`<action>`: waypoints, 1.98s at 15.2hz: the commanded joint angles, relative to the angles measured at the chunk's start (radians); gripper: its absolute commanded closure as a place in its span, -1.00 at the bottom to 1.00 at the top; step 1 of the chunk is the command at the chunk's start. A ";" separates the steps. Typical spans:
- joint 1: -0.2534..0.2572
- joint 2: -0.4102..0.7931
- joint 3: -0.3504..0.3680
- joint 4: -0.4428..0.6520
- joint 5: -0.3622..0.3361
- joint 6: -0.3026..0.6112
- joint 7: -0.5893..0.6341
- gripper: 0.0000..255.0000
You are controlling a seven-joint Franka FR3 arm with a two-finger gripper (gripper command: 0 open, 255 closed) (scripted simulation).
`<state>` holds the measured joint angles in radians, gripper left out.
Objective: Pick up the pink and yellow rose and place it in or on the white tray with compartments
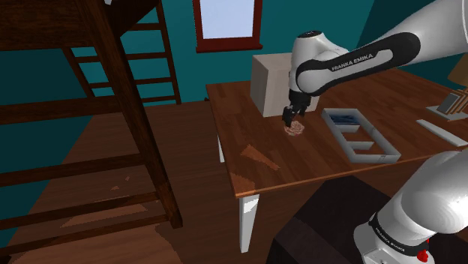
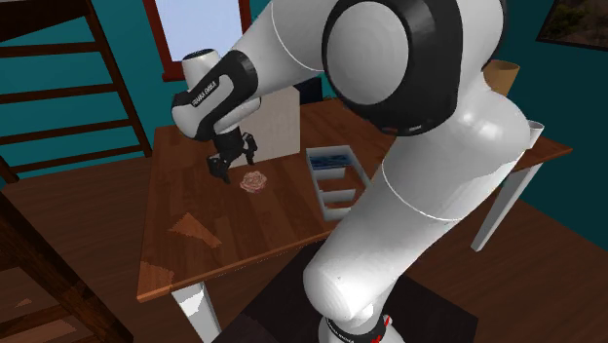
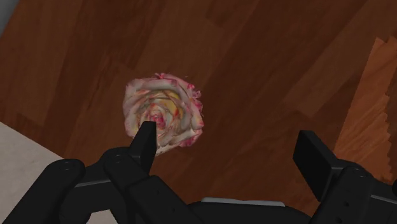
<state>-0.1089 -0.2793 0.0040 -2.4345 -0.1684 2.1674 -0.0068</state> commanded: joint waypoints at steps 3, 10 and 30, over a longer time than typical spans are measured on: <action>-0.031 0.148 -0.019 0.059 -0.062 0.114 -0.001 -1.00; -0.058 0.322 -0.041 0.141 -0.132 0.231 0.015 -1.00; -0.066 0.380 -0.051 0.128 -0.152 0.302 0.027 1.00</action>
<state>-0.1749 0.0989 -0.0465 -2.3046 -0.3205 2.4709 0.0200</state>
